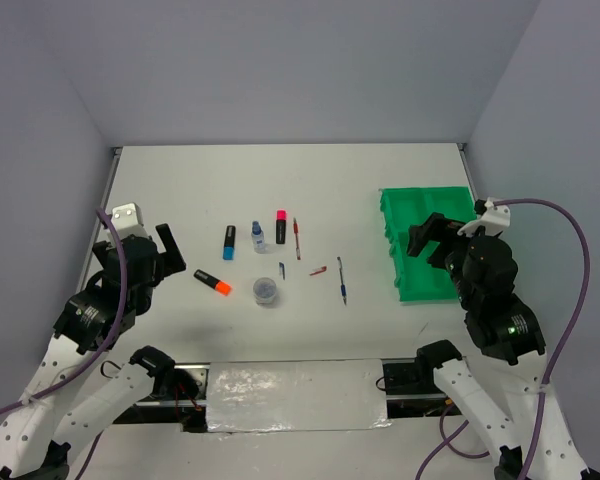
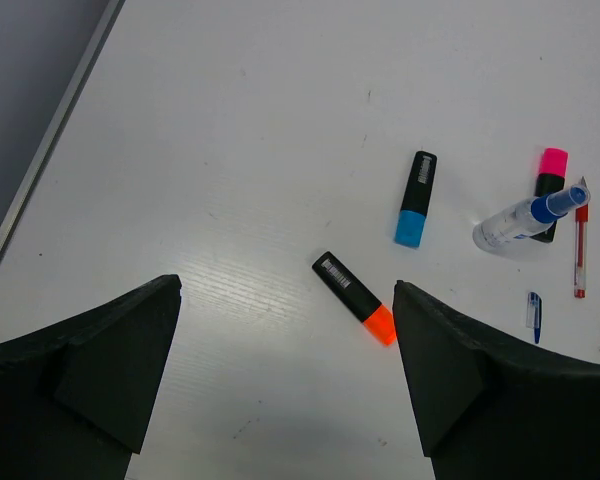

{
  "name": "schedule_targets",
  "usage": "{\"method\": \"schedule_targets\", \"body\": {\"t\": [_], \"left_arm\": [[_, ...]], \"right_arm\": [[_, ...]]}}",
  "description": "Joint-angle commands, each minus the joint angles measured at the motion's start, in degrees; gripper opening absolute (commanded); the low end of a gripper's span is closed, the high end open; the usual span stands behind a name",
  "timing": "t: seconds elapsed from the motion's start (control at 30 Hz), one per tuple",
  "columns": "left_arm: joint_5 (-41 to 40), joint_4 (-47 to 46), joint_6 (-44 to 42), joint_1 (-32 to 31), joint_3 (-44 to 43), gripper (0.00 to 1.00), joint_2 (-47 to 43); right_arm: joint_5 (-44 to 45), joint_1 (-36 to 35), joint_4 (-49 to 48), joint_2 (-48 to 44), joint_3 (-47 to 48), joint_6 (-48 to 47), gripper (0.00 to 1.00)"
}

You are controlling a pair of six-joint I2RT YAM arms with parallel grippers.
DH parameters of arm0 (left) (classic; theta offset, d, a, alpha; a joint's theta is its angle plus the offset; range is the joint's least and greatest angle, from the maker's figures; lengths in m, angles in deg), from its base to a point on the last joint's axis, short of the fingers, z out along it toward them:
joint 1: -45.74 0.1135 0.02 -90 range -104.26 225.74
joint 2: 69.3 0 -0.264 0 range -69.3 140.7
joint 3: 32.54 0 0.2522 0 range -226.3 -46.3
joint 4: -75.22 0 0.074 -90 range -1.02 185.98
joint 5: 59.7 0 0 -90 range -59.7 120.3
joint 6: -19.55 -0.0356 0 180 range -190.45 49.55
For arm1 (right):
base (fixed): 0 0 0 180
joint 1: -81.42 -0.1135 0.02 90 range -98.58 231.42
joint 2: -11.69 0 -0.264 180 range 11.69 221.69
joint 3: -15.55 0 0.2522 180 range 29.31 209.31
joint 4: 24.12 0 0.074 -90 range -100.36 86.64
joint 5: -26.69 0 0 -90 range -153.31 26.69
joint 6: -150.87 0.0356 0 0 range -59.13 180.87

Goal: Sort the stationery into containers
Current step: Pick up the pen from the center of the board.

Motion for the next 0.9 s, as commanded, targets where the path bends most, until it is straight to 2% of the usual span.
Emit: {"method": "schedule_targets", "body": {"t": [0.0,0.3,0.43,0.57,0.7,0.87], "left_arm": [[-1.0,-2.0,0.0,0.3,0.0,0.99,-0.5],[-1.2,-1.9,0.2,0.3,0.0,0.99,-0.8],[-1.2,-1.9,0.2,0.3,0.0,0.99,-0.4],[-1.6,-1.6,0.2,0.3,-0.1,0.99,-0.5],[-1.8,-1.6,0.3,0.3,0.0,0.99,-0.8],[-0.9,-2.1,-0.2,0.3,0.2,0.99,-0.3]], "right_arm": [[1.6,-0.3,-0.6,-0.7,1.7,0.5,1.00],[-1.6,-0.3,-1.5,-0.2,1.3,0.0,1.00],[-5.8,-0.4,-1.3,4.1,2.6,0.0,1.00],[-7.5,-4.5,-1.9,14.9,2.4,0.7,0.98],[-2.6,-14.6,-3.9,24.4,1.9,0.6,0.98],[-3.8,-19.3,-1.4,36.2,5.6,-10.1,0.97]]}}
